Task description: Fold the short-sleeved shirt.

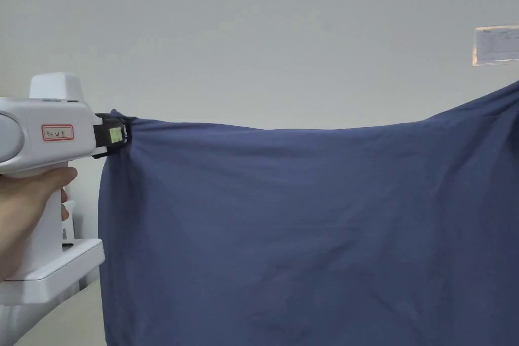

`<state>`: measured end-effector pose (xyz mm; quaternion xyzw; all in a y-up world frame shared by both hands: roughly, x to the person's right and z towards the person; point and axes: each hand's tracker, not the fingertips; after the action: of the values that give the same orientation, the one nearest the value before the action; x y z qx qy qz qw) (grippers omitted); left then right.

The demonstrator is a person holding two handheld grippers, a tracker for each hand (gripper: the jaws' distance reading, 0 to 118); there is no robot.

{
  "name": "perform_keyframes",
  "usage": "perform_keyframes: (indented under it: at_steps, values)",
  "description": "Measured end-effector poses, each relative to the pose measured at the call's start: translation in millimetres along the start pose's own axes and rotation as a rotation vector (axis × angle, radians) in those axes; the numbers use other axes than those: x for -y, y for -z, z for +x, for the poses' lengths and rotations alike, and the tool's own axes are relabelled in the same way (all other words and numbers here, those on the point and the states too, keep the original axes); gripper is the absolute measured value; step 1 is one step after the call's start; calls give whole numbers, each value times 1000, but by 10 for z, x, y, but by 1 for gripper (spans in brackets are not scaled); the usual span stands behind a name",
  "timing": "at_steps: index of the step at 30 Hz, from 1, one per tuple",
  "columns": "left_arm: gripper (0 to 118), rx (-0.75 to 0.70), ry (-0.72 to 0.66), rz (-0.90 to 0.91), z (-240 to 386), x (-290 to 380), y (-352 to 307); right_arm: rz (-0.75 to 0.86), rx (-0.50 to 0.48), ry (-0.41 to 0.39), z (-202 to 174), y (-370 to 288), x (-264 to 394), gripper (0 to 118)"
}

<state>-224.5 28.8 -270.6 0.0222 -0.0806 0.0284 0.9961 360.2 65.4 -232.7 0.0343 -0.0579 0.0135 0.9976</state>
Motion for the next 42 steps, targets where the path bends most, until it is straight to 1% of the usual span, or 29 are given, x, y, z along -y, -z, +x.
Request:
perform_keyframes:
  at_steps: [5,7,9,11,13,14,17,18,19,22,27,28,30,32,33,34,35,36,37,38,40,41,42]
  values:
    - [4,-1,0,-43,3,103,314,-23,11,-3,-25,250,122,1]
    - [4,2,-20,-59,20,158,474,-33,11,-4,-49,408,174,1]
    - [4,-4,-50,-88,17,208,685,-51,14,-3,-41,608,221,1]
    - [4,18,-51,-89,22,254,898,-68,30,-10,-62,835,275,1]
    - [4,18,-45,-103,29,293,1134,-75,31,-25,-61,1060,317,1]
    - [4,14,-45,-111,25,315,1250,-95,51,-39,-70,1196,338,1]
    - [4,14,-37,-126,-15,413,1523,-94,43,-32,-39,1494,407,1]
    - [4,19,-51,-129,-41,452,1591,-91,32,-5,-29,1560,435,1]
    - [4,23,-63,-124,-73,489,1670,-81,18,-4,-22,1642,467,1]
    - [4,12,-63,-141,-131,533,1980,-82,22,-8,-24,1880,497,1]
    - [4,-3,-55,-155,-150,533,2543,-116,61,-86,-131,2434,450,1]
    - [4,-23,-43,-161,-129,541,2666,-109,57,-73,-161,2535,432,1]
    - [4,-18,7,-175,-88,537,2887,-127,99,-77,-190,2801,400,1]
    - [4,-23,23,-178,-73,522,3119,-114,97,-48,-195,3000,375,1]
    - [4,-14,21,-179,-84,546,3168,-97,106,18,-190,3063,383,1]
    - [4,-12,12,-168,-86,582,3259,-79,76,50,-186,3131,391,1]
    - [4,-8,-65,-177,-84,545,3342,-74,95,54,-203,3208,374,1]
    - [4,40,-70,-161,-96,572,3403,-70,108,39,-228,3261,363,1]
    - [4,-1,14,-172,-67,576,3508,-88,115,29,-236,3361,334,1]
    - [4,-46,33,-181,-44,578,3597,-96,104,23,-229,3431,324,1]
    - [4,-22,29,-182,-71,558,3771,-94,114,24,-246,3548,325,1]
    - [4,-20,34,-168,-71,561,3822,-90,113,-1,-261,3609,335,1]
    - [4,-15,41,-136,-79,561,3845,-107,140,-10,-269,3659,329,1]
